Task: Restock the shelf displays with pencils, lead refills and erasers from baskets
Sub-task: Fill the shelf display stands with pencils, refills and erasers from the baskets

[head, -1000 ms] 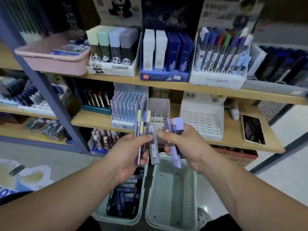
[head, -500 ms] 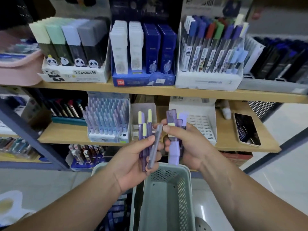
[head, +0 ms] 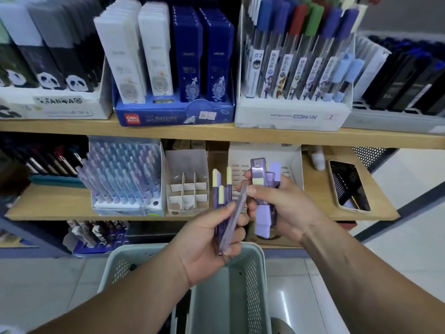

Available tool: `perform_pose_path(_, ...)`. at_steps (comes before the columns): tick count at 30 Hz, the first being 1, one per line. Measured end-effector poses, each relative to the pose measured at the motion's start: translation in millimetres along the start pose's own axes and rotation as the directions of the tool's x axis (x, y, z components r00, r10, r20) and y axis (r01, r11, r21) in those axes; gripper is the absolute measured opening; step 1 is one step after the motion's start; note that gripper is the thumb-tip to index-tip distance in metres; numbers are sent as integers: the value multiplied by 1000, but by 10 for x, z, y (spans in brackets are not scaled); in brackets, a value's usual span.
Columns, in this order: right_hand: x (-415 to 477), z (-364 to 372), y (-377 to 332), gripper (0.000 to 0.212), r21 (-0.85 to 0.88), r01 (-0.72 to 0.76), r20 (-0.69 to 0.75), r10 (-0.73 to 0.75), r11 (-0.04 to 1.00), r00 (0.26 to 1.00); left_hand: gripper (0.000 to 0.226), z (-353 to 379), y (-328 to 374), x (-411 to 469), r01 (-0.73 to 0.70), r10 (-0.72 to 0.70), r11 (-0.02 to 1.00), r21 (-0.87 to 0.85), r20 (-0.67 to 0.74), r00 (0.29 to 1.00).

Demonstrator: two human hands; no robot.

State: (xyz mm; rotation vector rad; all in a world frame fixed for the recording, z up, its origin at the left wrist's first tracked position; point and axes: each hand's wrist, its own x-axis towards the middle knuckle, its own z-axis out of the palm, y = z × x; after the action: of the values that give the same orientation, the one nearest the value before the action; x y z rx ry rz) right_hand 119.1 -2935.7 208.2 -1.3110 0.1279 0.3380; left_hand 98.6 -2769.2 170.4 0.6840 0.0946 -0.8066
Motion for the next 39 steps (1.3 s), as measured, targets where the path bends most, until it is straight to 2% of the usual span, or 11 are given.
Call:
perform_pose_path(2,21,-60,27,26,-5,-16,-54,16,1000,998,24,33,-36,81,11,-6,998,57,-97,995)
perform_pose_path(4,48,-132,47,21,-6,-22,-150,20,1000,989,26,27,-76,198,11,48,982,188,-306,951)
perform_pose_path(7,79,-284,47,19,16,12,-331,-6,1000,944,17,-59,-101,335,14,289,886,464,-576,765)
perform_pose_path(9,72,-408,35,16,21,49,-443,-35,999,896,12,-147,-94,396,31,453,761,648,-565,689)
perform_pose_path(11,40,-520,32,13,-14,58,-533,-57,998,844,6,-189,-94,445,25,540,635,772,-467,700)
perform_pose_path(13,5,-607,35,15,-23,83,-590,-81,996,803,7,-199,-121,511,28,561,578,816,-422,712)
perform_pose_path(18,-9,-709,46,15,9,135,-651,-97,991,753,5,-293,-176,780,80,645,552,830,-486,589)
perform_pose_path(22,21,-697,94,17,-60,114,-639,-126,992,759,18,-304,-228,958,183,718,499,847,-523,460)
perform_pose_path(25,44,-719,140,18,-69,115,-634,-132,991,762,23,-282,-255,1012,219,754,464,858,-512,410)
perform_pose_path(35,80,-722,114,22,-153,173,-621,-231,973,749,16,-315,-274,970,186,805,412,892,-452,384)
perform_pose_path(39,67,-624,34,21,-267,247,-565,-359,932,743,19,-364,-336,863,111,751,516,850,-511,419)
